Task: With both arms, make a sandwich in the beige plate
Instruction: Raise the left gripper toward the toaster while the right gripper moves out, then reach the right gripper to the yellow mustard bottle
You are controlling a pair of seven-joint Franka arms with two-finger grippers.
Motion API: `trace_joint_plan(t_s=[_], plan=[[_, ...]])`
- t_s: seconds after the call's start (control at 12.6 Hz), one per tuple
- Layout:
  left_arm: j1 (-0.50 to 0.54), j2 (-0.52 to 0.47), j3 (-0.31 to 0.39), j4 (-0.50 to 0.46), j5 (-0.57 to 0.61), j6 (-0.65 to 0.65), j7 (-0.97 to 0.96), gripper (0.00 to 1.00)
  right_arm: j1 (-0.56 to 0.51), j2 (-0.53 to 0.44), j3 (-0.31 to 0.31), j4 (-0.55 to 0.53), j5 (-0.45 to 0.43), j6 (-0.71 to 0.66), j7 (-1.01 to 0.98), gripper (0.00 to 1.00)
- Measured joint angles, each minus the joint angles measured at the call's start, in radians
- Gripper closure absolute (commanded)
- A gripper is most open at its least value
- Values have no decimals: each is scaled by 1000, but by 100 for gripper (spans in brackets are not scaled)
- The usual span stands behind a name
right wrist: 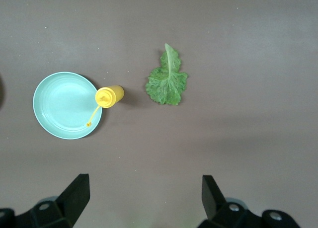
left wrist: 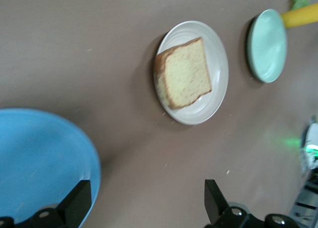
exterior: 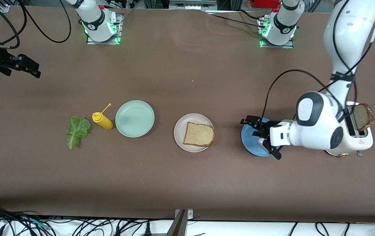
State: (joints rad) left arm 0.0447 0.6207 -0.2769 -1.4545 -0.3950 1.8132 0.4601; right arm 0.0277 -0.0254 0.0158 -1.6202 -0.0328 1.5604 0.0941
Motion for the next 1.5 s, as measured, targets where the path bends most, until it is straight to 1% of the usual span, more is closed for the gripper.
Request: trace_joint_plan(t_s=[0.24,0.4,0.47,0.55,0.79,0.95,1.11,1.27,1.34,1.5], plan=[[29,-109,12,0,167,-95,-59,0,0,0,3,0,35,3,0,0],[35,-184,10,1,269,-156,-154,0,0,0,6,0,42,6,-4,0],[32,-229,3,2,313,-188,-212,0,0,1,10,0,56,8,-16,0],[27,-276,-3,2,338,-214,-263,0,1,2,13,0,90,15,-41,0],[25,-395,-1,1,376,-269,-343,0,-4,12,12,0,200,44,-187,0],[31,-444,15,-1,377,-315,-352,0,-9,25,10,-3,257,64,-310,0],[16,-486,71,-7,377,-325,-352,0,-16,40,9,-11,307,88,-470,0],[-34,-519,135,-23,377,-325,-352,0,-40,60,6,-28,374,106,-656,0],[-67,-533,162,-41,377,-310,-353,0,-52,73,-3,-39,411,118,-751,0],[-112,-577,188,-111,377,-222,-356,0,-71,95,-24,-61,479,132,-949,0]])
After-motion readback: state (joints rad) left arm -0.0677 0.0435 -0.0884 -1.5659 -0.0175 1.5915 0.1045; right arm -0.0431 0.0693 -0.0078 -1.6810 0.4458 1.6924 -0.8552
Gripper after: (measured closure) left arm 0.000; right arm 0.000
